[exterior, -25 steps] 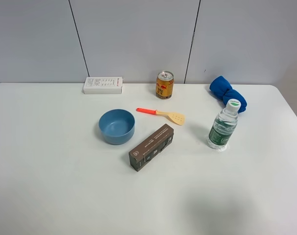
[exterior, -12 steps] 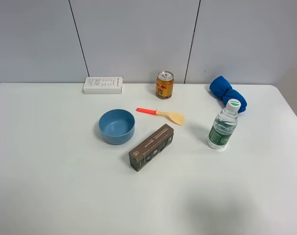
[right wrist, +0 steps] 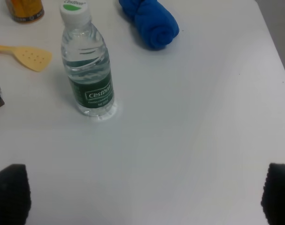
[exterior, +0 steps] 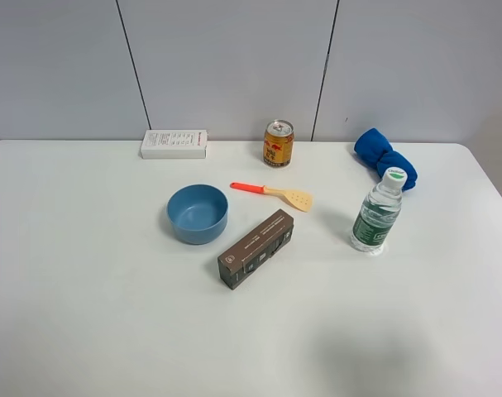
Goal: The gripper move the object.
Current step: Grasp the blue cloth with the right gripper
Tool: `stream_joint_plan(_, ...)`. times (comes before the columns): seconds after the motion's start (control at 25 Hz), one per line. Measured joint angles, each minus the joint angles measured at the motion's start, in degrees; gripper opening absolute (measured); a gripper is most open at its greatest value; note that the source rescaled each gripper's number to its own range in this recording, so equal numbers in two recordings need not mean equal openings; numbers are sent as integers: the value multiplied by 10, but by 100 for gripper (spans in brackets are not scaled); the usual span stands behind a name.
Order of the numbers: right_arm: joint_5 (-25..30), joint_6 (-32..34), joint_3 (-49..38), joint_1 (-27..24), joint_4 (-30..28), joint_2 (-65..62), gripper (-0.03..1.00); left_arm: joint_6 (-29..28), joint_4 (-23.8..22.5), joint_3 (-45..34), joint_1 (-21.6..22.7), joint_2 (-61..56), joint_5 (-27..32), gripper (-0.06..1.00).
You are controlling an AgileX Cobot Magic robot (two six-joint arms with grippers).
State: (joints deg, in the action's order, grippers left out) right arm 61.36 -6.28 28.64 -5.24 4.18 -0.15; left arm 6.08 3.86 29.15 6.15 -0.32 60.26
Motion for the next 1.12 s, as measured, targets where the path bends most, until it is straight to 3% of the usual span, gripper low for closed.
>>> stream_joint_plan(0.64,-1,0,12,0,0,0,100,0,0,0,0,0,0,100)
stream_joint_plan(0.84,-13,1,107,0,-28,26,100,0,0,0,0,0,0,100)
stream_joint_plan(1.12,-13,7,289,0,-59,194,100,0,0,0,0,0,0,100)
